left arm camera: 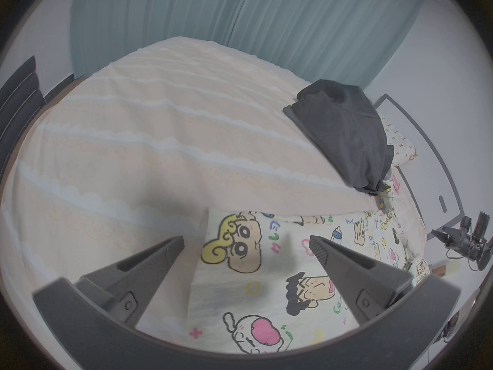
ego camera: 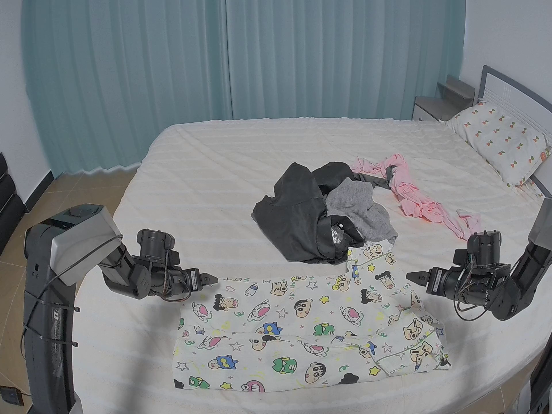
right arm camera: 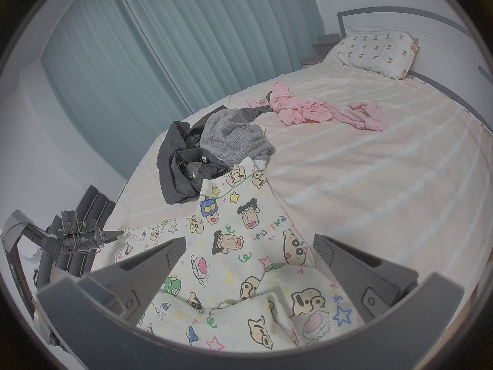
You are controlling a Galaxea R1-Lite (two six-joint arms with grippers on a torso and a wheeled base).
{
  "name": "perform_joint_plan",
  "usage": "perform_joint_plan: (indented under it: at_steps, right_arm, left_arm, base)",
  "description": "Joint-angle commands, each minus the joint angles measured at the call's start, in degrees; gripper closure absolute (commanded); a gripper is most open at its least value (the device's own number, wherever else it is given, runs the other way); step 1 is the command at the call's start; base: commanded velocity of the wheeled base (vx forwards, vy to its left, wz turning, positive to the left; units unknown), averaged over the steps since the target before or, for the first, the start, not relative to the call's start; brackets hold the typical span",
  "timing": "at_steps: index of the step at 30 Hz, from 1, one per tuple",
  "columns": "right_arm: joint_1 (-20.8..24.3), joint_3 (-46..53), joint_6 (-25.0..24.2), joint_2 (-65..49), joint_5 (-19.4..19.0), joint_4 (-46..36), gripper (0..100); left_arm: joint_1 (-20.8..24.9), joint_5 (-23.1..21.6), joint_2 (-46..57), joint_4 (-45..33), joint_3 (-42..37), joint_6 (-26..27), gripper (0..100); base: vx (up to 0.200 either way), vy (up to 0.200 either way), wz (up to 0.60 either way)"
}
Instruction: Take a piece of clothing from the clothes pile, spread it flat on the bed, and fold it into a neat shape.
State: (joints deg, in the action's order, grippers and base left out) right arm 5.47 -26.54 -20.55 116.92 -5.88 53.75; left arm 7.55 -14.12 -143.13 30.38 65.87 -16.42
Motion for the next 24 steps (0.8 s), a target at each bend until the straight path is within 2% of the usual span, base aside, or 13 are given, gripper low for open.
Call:
perform_joint_plan:
  at_steps: [1, 2, 3, 6, 12, 15, 17, 24]
  right_arm:
    - [0.1, -0.4, -0.1, 1.1, 0.0, 0.1, 0]
    - [0.1, -0.4, -0.1, 1.5, -0.1, 0.1, 0]
    - [0.1, -0.5, -0.2, 1.7, -0.2, 0.1, 0]
    - [0.1, -1.8, -0.5, 3.9, -0.2, 0.3, 0]
    - [0.1, -8.7, -3.4, 10.1, 0.0, 0.1, 0]
    - [0.1, -12.2, -3.4, 13.1, 0.0, 0.0, 0]
    - [0.1, -16.7, -3.4, 16.7, 0.1, -1.7, 0]
    - [0.1, -30.2, -3.5, 23.3, 0.0, -12.2, 0]
  left_arm:
    - [1.2, 0.1, -1.4, -0.5, 2.1, -0.1, 0]
    - [1.4, 0.1, -1.4, -0.6, 2.2, -0.4, 0]
    - [1.6, 0.0, -1.5, -0.8, 2.5, -0.5, 100]
    - [1.9, 0.2, -1.6, -1.3, 3.0, -0.7, 100]
    - [1.6, 5.7, -1.4, -0.8, 3.8, -3.1, 100]
    - [1.5, 6.6, -1.0, 0.5, 3.8, -4.6, 100]
    - [1.5, 7.9, -0.5, 2.4, 3.7, -6.5, 100]
    - [1.6, 12.3, 0.1, 4.7, 3.6, -7.1, 100]
  base:
    - [0.0, 0.0, 0.0]
    - [0.0, 0.0, 0.0]
    - [0.0, 0.0, 0.0]
    - [0.0, 0.0, 0.0]
    - [0.0, 0.0, 0.0]
    - [0.0, 0.0, 0.0]
    - [0.0, 0.0, 0.0]
    - [0.0, 0.0, 0.0]
